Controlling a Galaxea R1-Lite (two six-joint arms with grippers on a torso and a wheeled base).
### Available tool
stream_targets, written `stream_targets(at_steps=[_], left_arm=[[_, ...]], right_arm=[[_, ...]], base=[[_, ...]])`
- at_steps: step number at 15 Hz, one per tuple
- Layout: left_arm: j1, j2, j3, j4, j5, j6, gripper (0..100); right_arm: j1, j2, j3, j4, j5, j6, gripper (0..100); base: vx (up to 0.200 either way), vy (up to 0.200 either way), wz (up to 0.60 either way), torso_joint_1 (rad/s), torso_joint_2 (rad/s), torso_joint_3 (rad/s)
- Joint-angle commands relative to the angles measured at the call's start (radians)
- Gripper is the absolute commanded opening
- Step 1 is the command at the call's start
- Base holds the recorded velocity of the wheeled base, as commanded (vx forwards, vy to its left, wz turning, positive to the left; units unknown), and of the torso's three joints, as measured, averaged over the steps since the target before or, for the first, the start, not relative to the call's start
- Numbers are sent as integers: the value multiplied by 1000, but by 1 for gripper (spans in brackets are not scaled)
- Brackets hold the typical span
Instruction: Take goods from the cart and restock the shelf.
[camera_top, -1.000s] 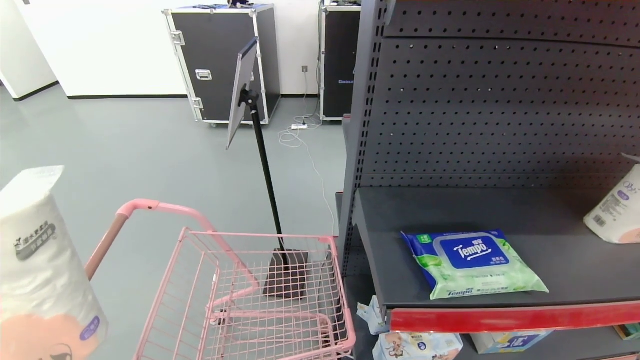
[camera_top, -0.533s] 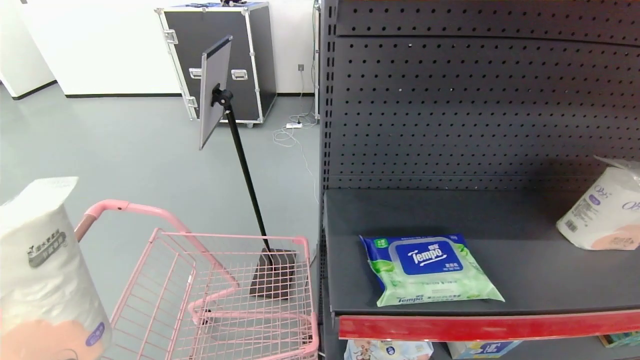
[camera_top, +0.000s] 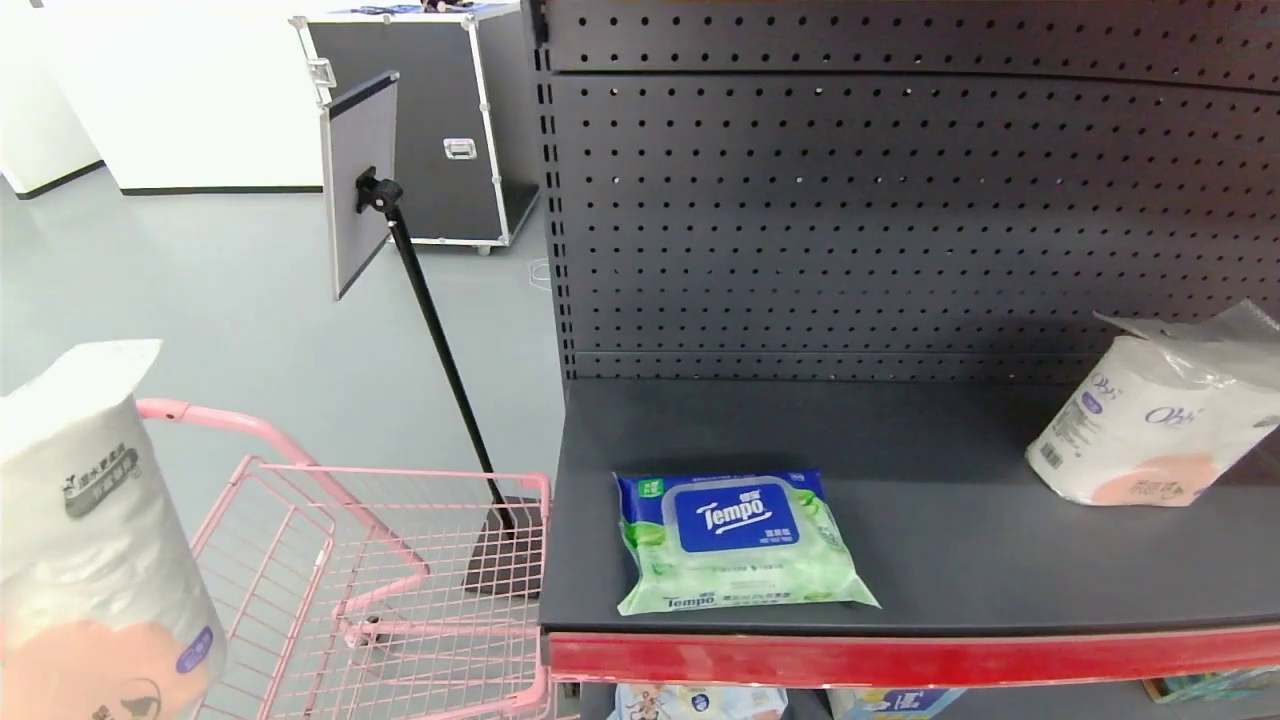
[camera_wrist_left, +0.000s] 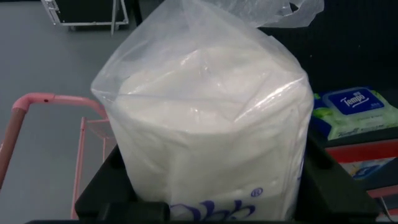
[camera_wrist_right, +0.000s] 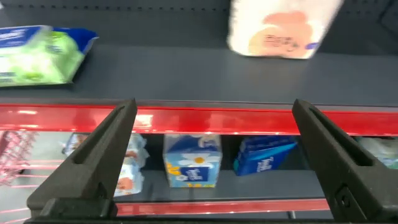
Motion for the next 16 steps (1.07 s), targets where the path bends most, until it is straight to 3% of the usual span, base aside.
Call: stream_targets(at_steps=[1, 7, 11, 16], left_arm=[[1, 26, 6, -14, -1, 2, 0], [1, 75, 6, -78, 0, 2, 0], [-39, 79, 6, -83, 0, 3, 0], [-41, 82, 9, -82, 2, 3, 0]], right_arm=[[0, 1, 0, 0, 0, 1, 100], [0, 1, 0, 0, 0, -1, 100], [0, 1, 0, 0, 0, -1, 100], [0, 1, 0, 0, 0, -1, 100]], base=[[0, -200, 0, 2, 2, 7], [0, -200, 0, 3, 2, 1], [0, -200, 0, 2, 2, 2], [0, -200, 0, 1, 2, 0]])
